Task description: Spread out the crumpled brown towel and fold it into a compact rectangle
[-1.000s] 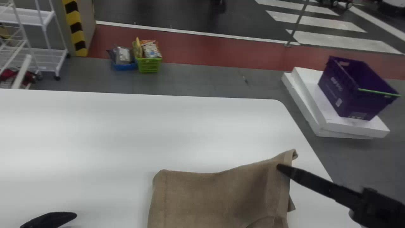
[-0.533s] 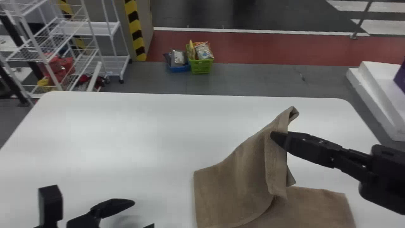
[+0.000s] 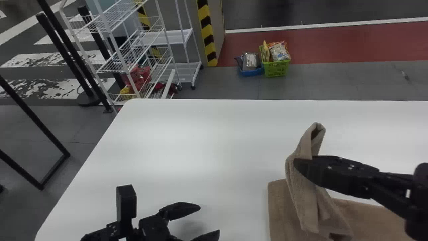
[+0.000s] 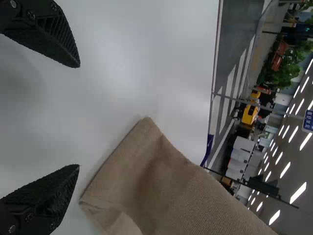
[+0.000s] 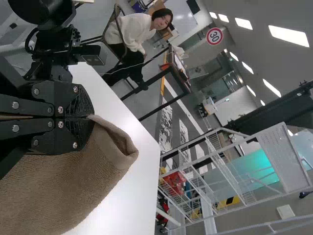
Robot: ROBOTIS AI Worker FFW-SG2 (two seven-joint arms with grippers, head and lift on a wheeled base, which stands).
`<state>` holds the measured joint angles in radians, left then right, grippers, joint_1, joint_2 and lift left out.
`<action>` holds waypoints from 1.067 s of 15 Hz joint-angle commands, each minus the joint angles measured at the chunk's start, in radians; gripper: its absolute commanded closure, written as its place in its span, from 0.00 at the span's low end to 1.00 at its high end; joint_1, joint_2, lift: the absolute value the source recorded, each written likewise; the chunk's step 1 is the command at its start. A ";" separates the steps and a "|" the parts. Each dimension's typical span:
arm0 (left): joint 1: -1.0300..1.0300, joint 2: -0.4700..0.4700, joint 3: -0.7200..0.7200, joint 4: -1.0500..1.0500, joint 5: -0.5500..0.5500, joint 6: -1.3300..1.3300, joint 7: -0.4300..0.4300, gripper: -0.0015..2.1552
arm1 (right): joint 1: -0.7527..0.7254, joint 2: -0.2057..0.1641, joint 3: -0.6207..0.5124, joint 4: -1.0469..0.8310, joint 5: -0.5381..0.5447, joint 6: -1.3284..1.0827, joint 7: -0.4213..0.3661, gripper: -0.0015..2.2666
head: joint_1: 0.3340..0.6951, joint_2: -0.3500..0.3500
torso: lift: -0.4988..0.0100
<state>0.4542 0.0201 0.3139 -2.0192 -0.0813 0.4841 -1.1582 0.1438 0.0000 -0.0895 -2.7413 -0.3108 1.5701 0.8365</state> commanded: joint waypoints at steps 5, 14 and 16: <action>0.000 0.000 0.007 -0.007 0.000 0.000 -0.005 0.04 | -0.059 0.001 0.129 -0.001 0.003 0.002 -0.053 0.54 | 1.00 0.95 | 0.73; -0.005 0.012 0.020 -0.004 0.003 0.000 -0.009 0.04 | -0.110 0.001 0.278 0.038 0.016 0.002 -0.080 0.54 | 1.00 1.00 | 0.73; -0.011 0.012 0.020 0.001 0.003 0.000 -0.009 0.04 | -0.116 0.001 0.298 0.063 0.016 0.002 -0.080 0.54 | 1.00 1.00 | 0.73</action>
<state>0.4471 0.0321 0.3344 -2.0212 -0.0789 0.4841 -1.1674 0.0325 0.0000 0.1940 -2.6955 -0.2936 1.5701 0.7563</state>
